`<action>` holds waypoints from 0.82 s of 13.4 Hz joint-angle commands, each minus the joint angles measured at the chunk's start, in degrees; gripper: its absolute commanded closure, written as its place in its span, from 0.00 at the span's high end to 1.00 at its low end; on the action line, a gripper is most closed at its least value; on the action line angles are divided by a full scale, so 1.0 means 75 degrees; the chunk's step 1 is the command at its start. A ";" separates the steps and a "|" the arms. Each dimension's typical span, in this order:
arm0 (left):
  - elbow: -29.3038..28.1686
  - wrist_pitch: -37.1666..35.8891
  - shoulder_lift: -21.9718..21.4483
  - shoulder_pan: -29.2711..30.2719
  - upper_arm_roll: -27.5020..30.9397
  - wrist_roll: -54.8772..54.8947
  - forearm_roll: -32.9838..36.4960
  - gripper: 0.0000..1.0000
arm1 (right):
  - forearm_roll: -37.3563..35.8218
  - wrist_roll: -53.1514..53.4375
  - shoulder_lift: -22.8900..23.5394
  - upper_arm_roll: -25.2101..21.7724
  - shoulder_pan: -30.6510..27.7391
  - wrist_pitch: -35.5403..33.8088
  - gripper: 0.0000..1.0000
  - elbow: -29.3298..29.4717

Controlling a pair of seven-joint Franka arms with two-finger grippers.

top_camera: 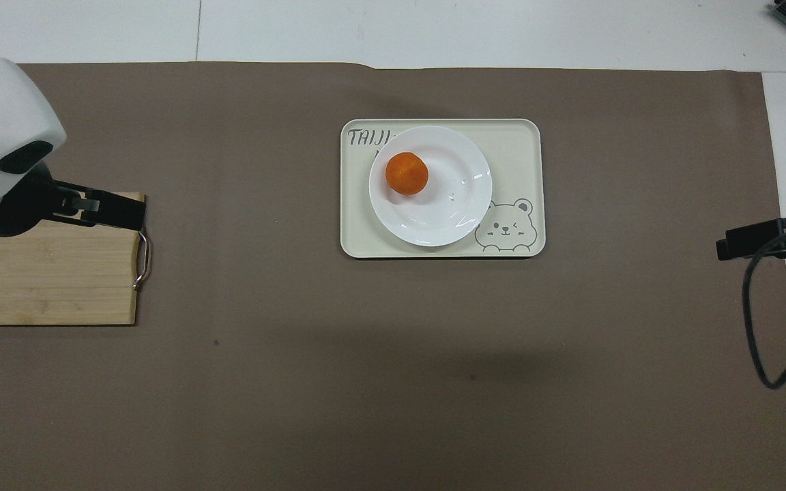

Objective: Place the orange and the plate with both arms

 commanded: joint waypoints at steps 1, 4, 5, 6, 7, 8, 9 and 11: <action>-0.0227 0.0062 -0.0212 -0.0015 0.0124 -0.0005 -0.0021 1.00 | 0.0168 -0.0140 0.0023 0.0021 -0.0109 -0.0068 1.00 0.0082; 0.0052 -0.0219 -0.0201 0.0383 0.0299 0.0217 0.0143 1.00 | 0.0168 -0.0140 0.0023 0.0021 -0.0109 -0.0068 1.00 0.0082; 0.0217 -0.0441 -0.0143 0.0536 0.0311 0.0381 0.0120 1.00 | 0.0156 -0.0140 0.0023 0.0021 -0.0109 -0.0068 1.00 0.0082; 0.0265 -0.0663 -0.0131 0.0734 0.0346 0.0626 0.0097 1.00 | 0.0156 -0.0140 0.0023 0.0021 -0.0109 -0.0068 1.00 0.0082; 0.0277 -0.0723 -0.0154 0.0934 0.0358 0.0895 0.0062 1.00 | 0.0168 -0.0140 0.0023 0.0021 -0.0109 -0.0068 1.00 0.0082; 0.0277 -0.0782 -0.0154 0.1133 0.0358 0.1037 0.0003 1.00 | 0.0168 -0.0140 0.0035 0.0021 -0.0109 -0.0068 1.00 0.0082; 0.0277 -0.0817 -0.0165 0.1344 0.0358 0.1050 -0.0102 1.00 | 0.0156 -0.0140 0.0023 0.0021 -0.0109 -0.0068 1.00 0.0082; 0.0277 -0.0992 -0.0142 0.1591 0.0347 0.1259 -0.0267 1.00 | 0.0156 -0.0140 0.0023 0.0021 -0.0109 -0.0068 1.00 0.0082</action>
